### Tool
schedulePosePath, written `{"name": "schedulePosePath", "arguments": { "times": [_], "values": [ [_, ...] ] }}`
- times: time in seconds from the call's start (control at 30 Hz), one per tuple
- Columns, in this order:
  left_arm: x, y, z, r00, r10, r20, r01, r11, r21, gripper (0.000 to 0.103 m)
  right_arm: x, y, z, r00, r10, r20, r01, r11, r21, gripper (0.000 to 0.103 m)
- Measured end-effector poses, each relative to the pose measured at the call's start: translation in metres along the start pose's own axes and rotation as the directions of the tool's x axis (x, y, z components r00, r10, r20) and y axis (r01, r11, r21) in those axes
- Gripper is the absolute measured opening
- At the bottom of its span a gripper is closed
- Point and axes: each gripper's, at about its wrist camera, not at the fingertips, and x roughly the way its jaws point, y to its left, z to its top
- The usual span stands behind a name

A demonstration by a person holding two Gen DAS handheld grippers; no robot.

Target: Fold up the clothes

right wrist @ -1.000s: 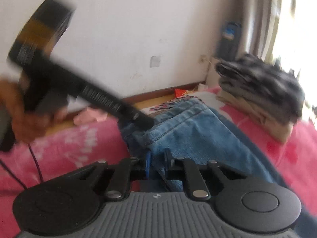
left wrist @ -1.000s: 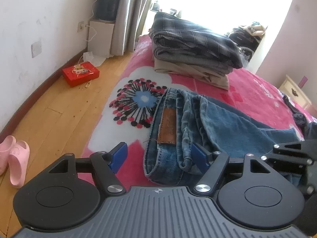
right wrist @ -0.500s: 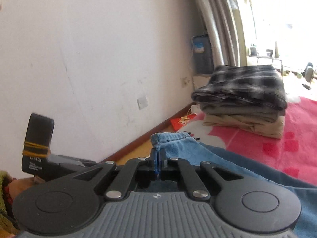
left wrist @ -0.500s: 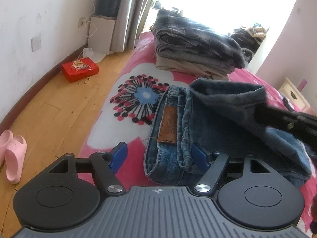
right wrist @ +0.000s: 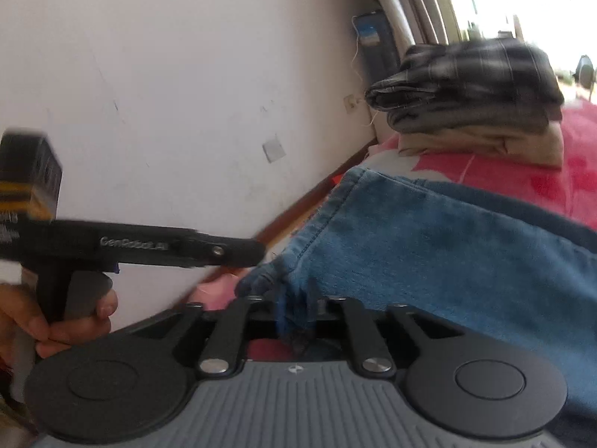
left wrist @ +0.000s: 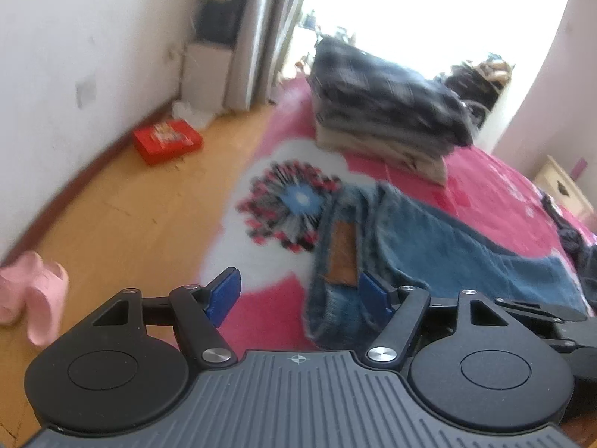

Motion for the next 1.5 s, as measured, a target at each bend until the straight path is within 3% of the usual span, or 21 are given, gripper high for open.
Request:
{"name": "schedulePosePath", "arguments": {
  "times": [0.1,0.2,0.27,0.33,0.43,0.6,0.7,0.73,0.77,0.83,0.9,1.0,1.07,1.1,1.27,1.33,1.5],
  "values": [
    [-0.012,0.000,0.012,0.998,0.008,0.060,-0.007,1.000,-0.023,0.071,-0.016,-0.002,0.000,0.999,0.008,0.042,-0.009,1.000,0.028,0.033],
    [-0.014,-0.022,0.026,0.992,-0.077,0.095,0.079,0.997,-0.019,0.071,-0.039,-0.013,0.001,0.996,-0.008,0.093,0.000,0.997,0.081,0.033],
    [-0.004,-0.048,0.032,0.985,-0.157,0.067,0.156,0.988,0.017,0.071,-0.061,-0.030,0.000,0.991,-0.046,0.129,0.028,0.989,0.143,0.033],
    [0.014,-0.079,0.031,0.982,-0.188,0.019,0.186,0.979,0.084,0.071,-0.091,-0.051,-0.003,0.979,-0.121,0.163,0.086,0.975,0.206,0.033],
    [0.041,-0.115,0.022,0.984,-0.175,-0.041,0.180,0.967,0.182,0.070,-0.133,-0.088,0.000,0.930,-0.307,0.202,0.257,0.936,0.241,0.032],
    [0.077,-0.123,0.002,0.990,-0.058,-0.128,0.084,0.975,0.207,0.062,-0.185,-0.151,0.013,0.789,-0.586,0.187,0.534,0.803,0.265,0.021],
    [0.076,-0.121,-0.003,0.992,-0.045,-0.120,0.073,0.968,0.238,0.062,-0.180,-0.191,0.002,0.757,-0.650,0.066,0.624,0.749,0.223,0.017],
    [0.075,-0.121,-0.004,0.992,-0.043,-0.119,0.072,0.966,0.249,0.062,-0.173,-0.207,-0.007,0.751,-0.660,0.004,0.645,0.734,0.212,0.005],
    [0.074,-0.120,-0.005,0.992,-0.041,-0.119,0.071,0.963,0.260,0.062,-0.165,-0.223,-0.018,0.745,-0.664,-0.066,0.661,0.722,0.204,0.003],
    [0.075,-0.121,-0.005,0.992,-0.035,-0.119,0.067,0.959,0.274,0.062,-0.166,-0.231,-0.023,0.760,-0.646,-0.072,0.646,0.740,0.188,0.002],
    [0.075,-0.122,-0.004,0.992,-0.033,-0.121,0.066,0.957,0.282,0.062,-0.170,-0.227,-0.011,0.767,-0.637,-0.070,0.639,0.751,0.166,0.006],
    [0.076,-0.122,-0.004,0.992,-0.035,-0.122,0.069,0.955,0.287,0.062,-0.171,-0.224,0.008,0.796,-0.604,-0.029,0.602,0.786,0.141,0.007],
    [0.077,-0.122,-0.005,0.992,-0.035,-0.121,0.070,0.953,0.294,0.062,-0.162,-0.234,0.012,0.799,-0.600,-0.047,0.600,0.789,0.134,0.006],
    [0.077,-0.122,-0.005,0.992,-0.037,-0.120,0.072,0.952,0.296,0.062,-0.161,-0.239,0.013,0.799,-0.599,-0.055,0.600,0.786,0.148,0.000],
    [0.077,-0.122,-0.006,0.992,-0.041,-0.119,0.075,0.950,0.303,0.062,-0.168,-0.260,0.013,0.799,-0.596,-0.078,0.593,0.761,0.261,0.000],
    [0.077,-0.121,-0.006,0.992,-0.048,-0.119,0.082,0.950,0.300,0.062,-0.186,-0.248,0.015,0.787,-0.615,-0.048,0.604,0.753,0.261,0.003],
    [0.077,-0.118,-0.005,0.991,-0.062,-0.118,0.096,0.948,0.303,0.063,-0.223,-0.211,-0.006,0.825,-0.561,-0.065,0.557,0.790,0.258,0.003]
  ]
}}
